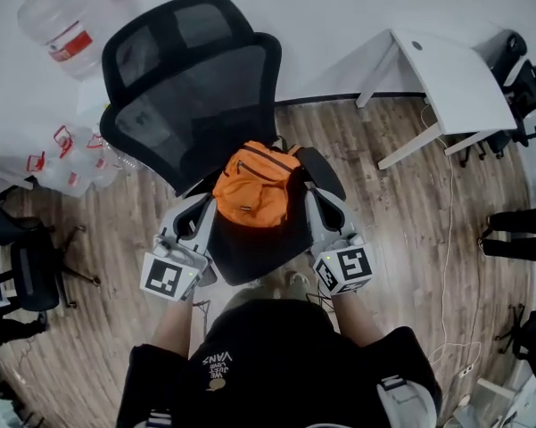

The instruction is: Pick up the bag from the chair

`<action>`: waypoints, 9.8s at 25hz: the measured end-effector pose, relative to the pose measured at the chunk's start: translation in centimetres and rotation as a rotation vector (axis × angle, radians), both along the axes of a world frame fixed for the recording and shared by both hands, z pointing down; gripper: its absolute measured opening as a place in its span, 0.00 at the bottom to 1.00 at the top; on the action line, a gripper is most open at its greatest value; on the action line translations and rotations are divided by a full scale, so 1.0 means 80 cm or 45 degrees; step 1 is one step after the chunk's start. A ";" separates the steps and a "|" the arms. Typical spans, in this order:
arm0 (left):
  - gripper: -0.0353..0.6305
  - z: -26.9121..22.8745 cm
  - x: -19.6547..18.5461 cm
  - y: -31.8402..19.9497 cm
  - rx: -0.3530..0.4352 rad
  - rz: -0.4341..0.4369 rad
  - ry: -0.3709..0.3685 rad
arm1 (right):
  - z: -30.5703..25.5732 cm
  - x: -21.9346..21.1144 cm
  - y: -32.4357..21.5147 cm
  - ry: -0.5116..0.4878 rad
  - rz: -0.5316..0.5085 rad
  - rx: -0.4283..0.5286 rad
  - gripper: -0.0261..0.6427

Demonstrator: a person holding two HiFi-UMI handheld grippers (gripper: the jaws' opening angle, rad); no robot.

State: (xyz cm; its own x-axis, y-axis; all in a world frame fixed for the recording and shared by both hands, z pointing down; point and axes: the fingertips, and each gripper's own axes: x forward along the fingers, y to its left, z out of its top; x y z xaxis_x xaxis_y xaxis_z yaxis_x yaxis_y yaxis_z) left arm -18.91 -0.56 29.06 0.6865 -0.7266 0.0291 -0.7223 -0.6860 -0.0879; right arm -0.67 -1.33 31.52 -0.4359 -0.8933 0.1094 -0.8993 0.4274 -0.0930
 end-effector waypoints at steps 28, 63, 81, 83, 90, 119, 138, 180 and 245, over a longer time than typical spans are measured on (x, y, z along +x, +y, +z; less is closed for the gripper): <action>0.06 0.078 0.029 -0.096 -0.177 0.120 -0.047 | 0.069 0.015 -0.082 -0.014 0.149 -0.060 0.04; 0.06 0.259 0.071 -0.174 -0.355 0.160 -0.232 | 0.278 0.032 -0.156 -0.062 0.075 -0.266 0.04; 0.06 0.341 0.077 -0.211 -0.432 0.171 -0.313 | 0.375 0.030 -0.182 -0.069 0.044 -0.394 0.04; 0.06 0.348 0.079 -0.216 -0.437 0.174 -0.318 | 0.384 0.031 -0.185 -0.066 0.040 -0.403 0.04; 0.06 0.377 0.078 -0.234 -0.474 0.177 -0.330 | 0.414 0.035 -0.198 -0.055 0.062 -0.441 0.04; 0.28 0.494 0.072 -0.287 -0.535 0.179 -0.489 | 0.521 0.035 -0.210 -0.116 0.090 -0.654 0.31; 0.33 0.551 0.059 -0.294 -0.727 0.055 -0.526 | 0.565 0.030 -0.216 -0.250 0.114 -0.798 0.42; 0.07 0.453 -0.008 -0.220 -0.763 -0.099 -0.342 | 0.426 -0.026 -0.165 -0.088 -0.081 -0.600 0.09; 0.07 0.039 0.030 -0.129 -0.300 -0.084 0.064 | 0.000 0.015 -0.098 0.127 -0.075 -0.123 0.08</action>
